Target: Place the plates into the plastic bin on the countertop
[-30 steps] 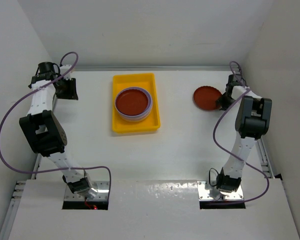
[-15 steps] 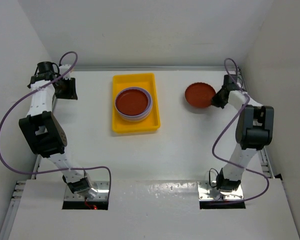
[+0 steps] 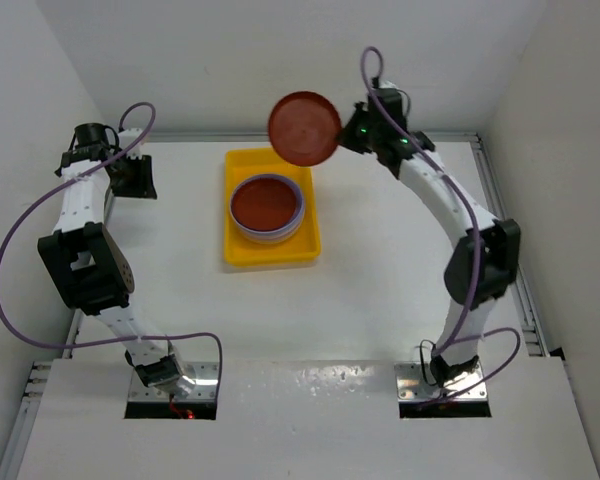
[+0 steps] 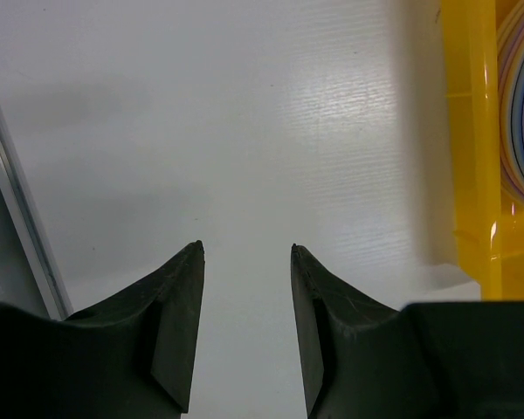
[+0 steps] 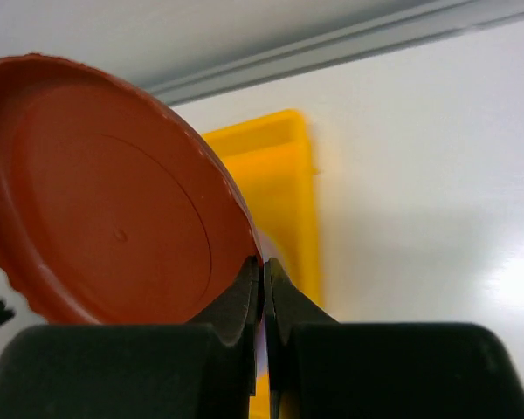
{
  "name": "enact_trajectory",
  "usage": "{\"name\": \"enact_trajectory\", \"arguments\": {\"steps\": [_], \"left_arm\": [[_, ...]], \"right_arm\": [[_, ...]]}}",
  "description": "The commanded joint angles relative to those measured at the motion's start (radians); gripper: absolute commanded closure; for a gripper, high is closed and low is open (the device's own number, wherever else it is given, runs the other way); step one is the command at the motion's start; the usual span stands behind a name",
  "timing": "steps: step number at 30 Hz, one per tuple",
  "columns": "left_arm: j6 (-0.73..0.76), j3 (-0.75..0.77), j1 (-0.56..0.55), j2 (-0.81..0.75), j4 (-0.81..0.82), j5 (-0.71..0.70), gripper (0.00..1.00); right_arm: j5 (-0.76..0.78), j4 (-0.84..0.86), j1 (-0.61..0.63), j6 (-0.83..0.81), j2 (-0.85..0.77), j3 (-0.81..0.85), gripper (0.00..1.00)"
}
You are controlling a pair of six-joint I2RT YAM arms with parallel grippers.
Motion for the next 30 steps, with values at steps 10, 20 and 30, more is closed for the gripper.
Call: {"name": "enact_trajectory", "arguments": {"steps": [10, 20, 30], "left_arm": [[0.025, -0.003, 0.016, -0.061, 0.001, 0.022, 0.53], [0.025, -0.012, 0.016, -0.061, 0.001, 0.031, 0.53], [0.025, -0.031, 0.016, -0.071, 0.001, 0.041, 0.53]], "right_arm": [[-0.085, -0.281, 0.219, -0.088, 0.403, 0.382, 1.0], [-0.059, -0.309, 0.248, -0.106, 0.428, 0.35, 0.85], [-0.018, -0.3, 0.257, -0.189, 0.373, 0.355, 0.52]]}}
